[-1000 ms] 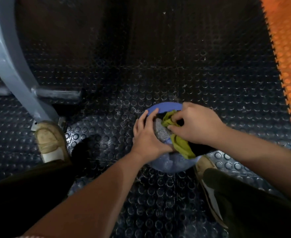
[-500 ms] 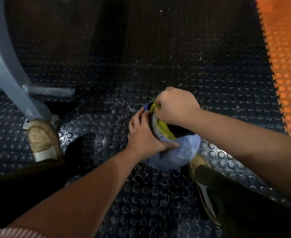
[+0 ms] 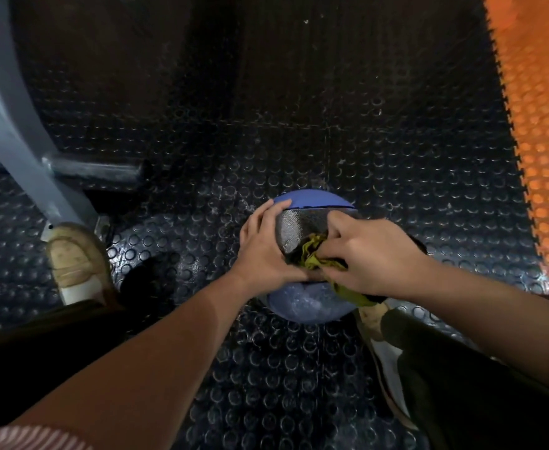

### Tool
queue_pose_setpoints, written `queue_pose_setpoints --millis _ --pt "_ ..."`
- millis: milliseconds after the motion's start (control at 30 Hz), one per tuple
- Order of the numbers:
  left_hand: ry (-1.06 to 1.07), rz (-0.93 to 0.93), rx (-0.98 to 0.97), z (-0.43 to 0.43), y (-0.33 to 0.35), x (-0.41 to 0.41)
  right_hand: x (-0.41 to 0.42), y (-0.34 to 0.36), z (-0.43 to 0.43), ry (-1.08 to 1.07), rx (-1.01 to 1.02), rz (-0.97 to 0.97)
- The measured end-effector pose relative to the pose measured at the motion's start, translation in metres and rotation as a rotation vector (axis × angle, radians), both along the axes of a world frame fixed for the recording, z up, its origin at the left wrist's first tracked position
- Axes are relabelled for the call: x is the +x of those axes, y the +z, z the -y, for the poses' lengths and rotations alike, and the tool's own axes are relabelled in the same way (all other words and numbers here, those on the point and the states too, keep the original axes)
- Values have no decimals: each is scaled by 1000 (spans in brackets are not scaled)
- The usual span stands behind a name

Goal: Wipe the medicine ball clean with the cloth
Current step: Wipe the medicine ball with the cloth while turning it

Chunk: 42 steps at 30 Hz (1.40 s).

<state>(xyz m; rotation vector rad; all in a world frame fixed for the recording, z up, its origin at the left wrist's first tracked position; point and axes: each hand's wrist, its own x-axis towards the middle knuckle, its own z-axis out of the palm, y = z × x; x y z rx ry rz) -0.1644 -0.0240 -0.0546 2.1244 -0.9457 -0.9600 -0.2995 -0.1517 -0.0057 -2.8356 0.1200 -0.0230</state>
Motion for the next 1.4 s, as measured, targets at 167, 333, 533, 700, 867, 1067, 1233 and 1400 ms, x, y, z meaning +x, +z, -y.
queue_pose_setpoints --millis 167,333,533,700,867,1067,1233,1400 --pt "24 -12 50 10 7 -6 -21 -11 30 -216 121 40" --pt "39 11 28 6 2 -7 -15 -8 23 -205 94 83" --pt "37 49 -61 -6 -4 -13 10 -2 -5 10 -15 88" --pt "66 8 -36 -8 -1 -12 -22 -22 22 -195 174 154" --pt "75 2 -27 -9 1 -14 -42 -54 36 -416 475 237" --pt "96 -4 -53 -16 0 -18 -59 -73 35 -733 800 203" --pt "99 0 -66 -24 -1 -24 -56 -77 36 -982 1102 147" --pt "73 34 -80 -37 -5 -40 -46 -74 47 -1055 1099 66"
